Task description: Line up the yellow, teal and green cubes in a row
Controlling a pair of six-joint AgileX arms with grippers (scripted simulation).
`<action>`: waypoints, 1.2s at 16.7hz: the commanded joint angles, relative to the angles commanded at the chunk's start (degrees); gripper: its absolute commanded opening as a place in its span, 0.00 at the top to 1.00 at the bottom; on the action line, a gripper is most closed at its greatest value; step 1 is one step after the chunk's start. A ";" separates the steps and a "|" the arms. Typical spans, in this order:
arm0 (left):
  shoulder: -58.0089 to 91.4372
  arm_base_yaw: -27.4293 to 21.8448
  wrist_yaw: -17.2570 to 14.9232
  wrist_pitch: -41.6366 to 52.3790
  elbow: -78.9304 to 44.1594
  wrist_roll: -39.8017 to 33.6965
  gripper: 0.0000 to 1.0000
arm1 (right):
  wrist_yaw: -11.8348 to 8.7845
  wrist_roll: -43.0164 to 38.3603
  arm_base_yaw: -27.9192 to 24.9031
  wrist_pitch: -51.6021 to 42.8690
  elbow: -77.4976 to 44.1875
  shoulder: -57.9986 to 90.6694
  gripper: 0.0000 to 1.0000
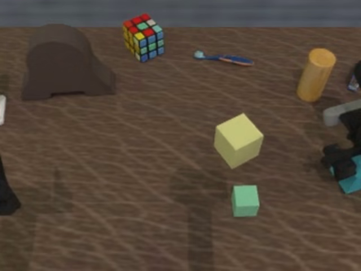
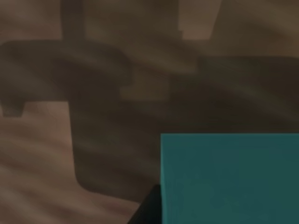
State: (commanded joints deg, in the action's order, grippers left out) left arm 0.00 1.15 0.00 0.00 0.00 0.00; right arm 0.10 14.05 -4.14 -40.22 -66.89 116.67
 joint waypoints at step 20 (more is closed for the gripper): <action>0.00 0.00 0.00 0.00 0.00 0.00 0.00 | -0.32 -0.03 -0.43 -15.48 -8.32 -8.24 1.00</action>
State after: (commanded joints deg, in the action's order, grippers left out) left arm 0.00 1.15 0.00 0.00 0.00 0.00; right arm -0.22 14.01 -4.57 -55.70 -75.21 108.43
